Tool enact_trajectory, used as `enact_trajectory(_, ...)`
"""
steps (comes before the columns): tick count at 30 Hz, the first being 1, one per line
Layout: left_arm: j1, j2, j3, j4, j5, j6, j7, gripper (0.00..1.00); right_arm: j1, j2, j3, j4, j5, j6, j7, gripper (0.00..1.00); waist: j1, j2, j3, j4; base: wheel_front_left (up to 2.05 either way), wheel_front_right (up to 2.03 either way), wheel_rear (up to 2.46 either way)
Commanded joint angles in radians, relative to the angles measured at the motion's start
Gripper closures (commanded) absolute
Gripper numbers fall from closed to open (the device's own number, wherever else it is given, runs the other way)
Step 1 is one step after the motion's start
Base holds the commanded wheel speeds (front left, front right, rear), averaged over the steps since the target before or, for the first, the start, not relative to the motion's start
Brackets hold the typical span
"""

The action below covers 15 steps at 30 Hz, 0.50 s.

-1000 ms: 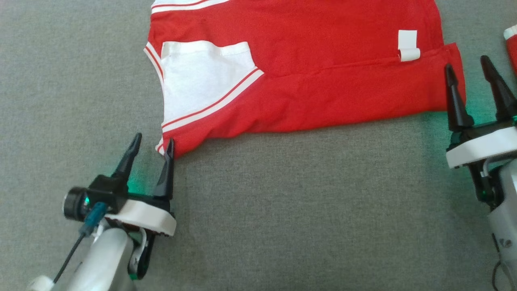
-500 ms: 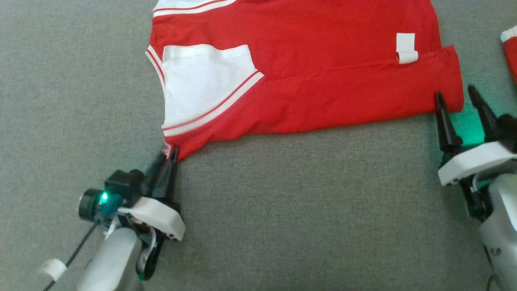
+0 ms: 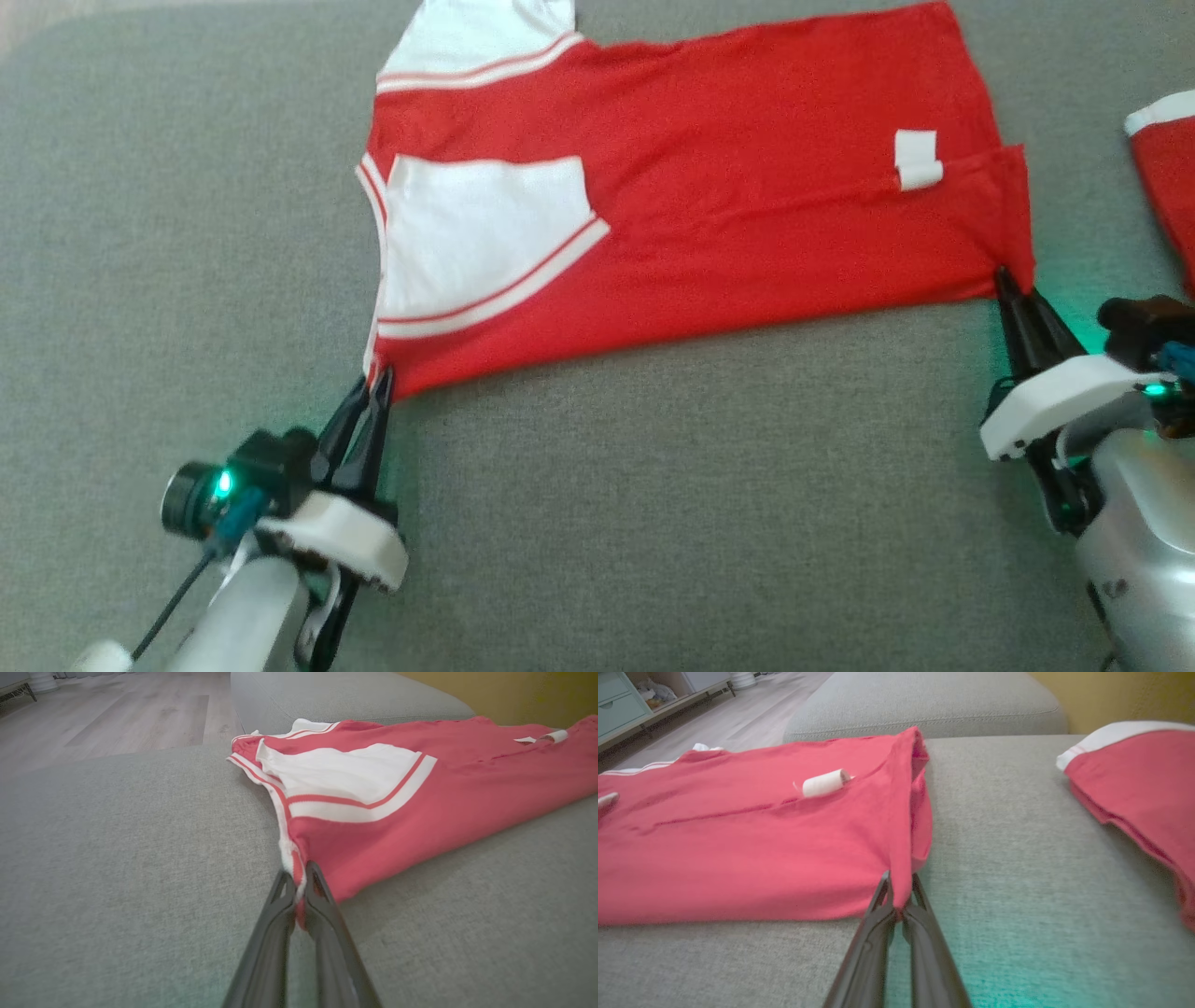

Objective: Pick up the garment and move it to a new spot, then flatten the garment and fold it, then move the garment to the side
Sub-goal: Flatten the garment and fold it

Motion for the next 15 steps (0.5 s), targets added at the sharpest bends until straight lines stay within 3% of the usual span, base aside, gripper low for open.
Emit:
enact_trajectory(1, 0.016, 0.051, 0.029, -0.035, 0.008, -0.002, -0.017, 1.0, 0.021, -0.04, 0.018, -0.021, 0.023, -0.001, -0.01, 1.0, 0.0, 0.0, -0.023, -0.005, 0.0, 0.0, 0.0)
enact_trajectory(9, 0.105, 0.111, 0.022, -0.146, 0.007, -0.009, -0.013, 1.0, 0.164, -0.138, 0.058, -0.119, 0.1, -0.001, 0.002, 1.0, 0.0, 0.0, -0.06, -0.012, 0.0, 0.0, 0.0)
enact_trajectory(15, 0.23, 0.168, 0.026, -0.263, -0.006, 0.017, 0.026, 1.0, 0.314, -0.187, 0.009, -0.255, 0.12, -0.001, 0.035, 1.0, 0.0, 0.0, -0.061, -0.049, 0.0, 0.0, 0.0)
